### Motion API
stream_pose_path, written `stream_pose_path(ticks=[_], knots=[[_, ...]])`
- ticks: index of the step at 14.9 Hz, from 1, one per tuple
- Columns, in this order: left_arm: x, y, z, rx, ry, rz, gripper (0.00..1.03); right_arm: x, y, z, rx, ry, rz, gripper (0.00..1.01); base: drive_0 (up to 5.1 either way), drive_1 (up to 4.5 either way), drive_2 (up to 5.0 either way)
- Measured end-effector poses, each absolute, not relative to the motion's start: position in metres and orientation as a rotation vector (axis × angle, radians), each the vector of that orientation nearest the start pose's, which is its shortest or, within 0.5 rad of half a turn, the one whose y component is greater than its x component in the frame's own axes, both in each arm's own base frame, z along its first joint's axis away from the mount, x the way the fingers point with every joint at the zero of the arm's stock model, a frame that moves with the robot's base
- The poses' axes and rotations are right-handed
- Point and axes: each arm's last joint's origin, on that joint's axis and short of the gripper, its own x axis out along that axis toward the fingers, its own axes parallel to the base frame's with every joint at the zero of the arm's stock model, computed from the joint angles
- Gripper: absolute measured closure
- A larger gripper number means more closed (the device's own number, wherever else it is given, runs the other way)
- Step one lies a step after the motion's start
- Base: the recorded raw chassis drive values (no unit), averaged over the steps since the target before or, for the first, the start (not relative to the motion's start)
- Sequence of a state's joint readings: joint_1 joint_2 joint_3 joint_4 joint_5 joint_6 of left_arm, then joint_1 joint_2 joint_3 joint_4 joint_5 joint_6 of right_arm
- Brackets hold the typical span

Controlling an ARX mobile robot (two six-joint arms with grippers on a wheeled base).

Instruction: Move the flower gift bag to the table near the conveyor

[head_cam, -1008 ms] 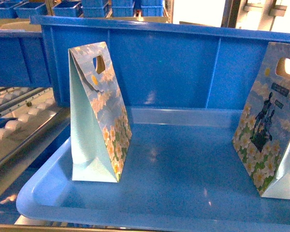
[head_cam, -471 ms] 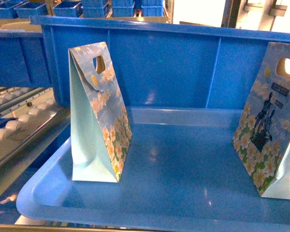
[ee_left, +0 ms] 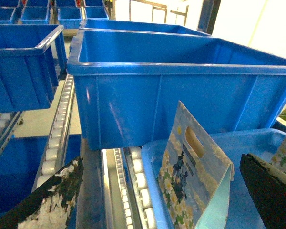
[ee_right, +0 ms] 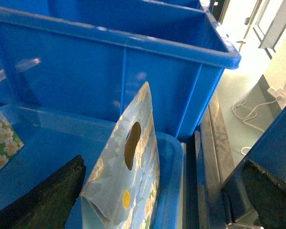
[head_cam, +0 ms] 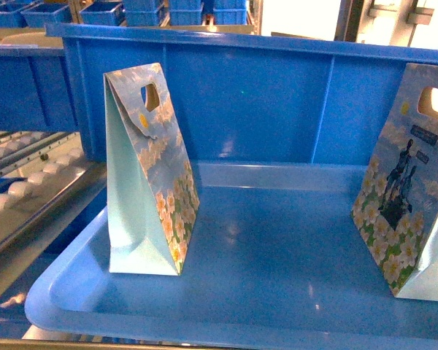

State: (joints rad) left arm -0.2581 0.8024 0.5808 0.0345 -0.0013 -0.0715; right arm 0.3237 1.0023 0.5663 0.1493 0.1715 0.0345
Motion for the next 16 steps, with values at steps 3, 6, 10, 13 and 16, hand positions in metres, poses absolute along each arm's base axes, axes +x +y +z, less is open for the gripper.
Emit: stream_pose_path(ticks=[3, 6, 10, 13, 16], knots=[[0.178, -0.047, 0.28, -0.047, 0.195, -0.25, 0.05, 0.226, 0.072, 0.239, -0.062, 0.313, 0.16, 0.03, 0.0, 0.0, 0.0], [0.178, -0.047, 0.28, -0.047, 0.195, -0.25, 0.05, 0.242, 0.077, 0.231, -0.078, 0.341, 0.161, 0.03, 0.0, 0.0, 0.0], [0.178, -0.047, 0.28, -0.047, 0.195, -0.249, 0.05, 0.262, 0.076, 0.223, -0.088, 0.371, 0.148, 0.03, 0.0, 0.0, 0.0], [0.178, -0.047, 0.28, -0.047, 0.195, -0.25, 0.05, 0.265, 0.076, 0.224, -0.088, 0.346, 0.14, 0.23, 0.0, 0.0, 0.0], [0.178, -0.047, 0.28, -0.047, 0.195, -0.25, 0.05, 0.265, 0.08, 0.222, -0.09, 0.341, 0.168, 0.63, 0.0, 0.0, 0.0]])
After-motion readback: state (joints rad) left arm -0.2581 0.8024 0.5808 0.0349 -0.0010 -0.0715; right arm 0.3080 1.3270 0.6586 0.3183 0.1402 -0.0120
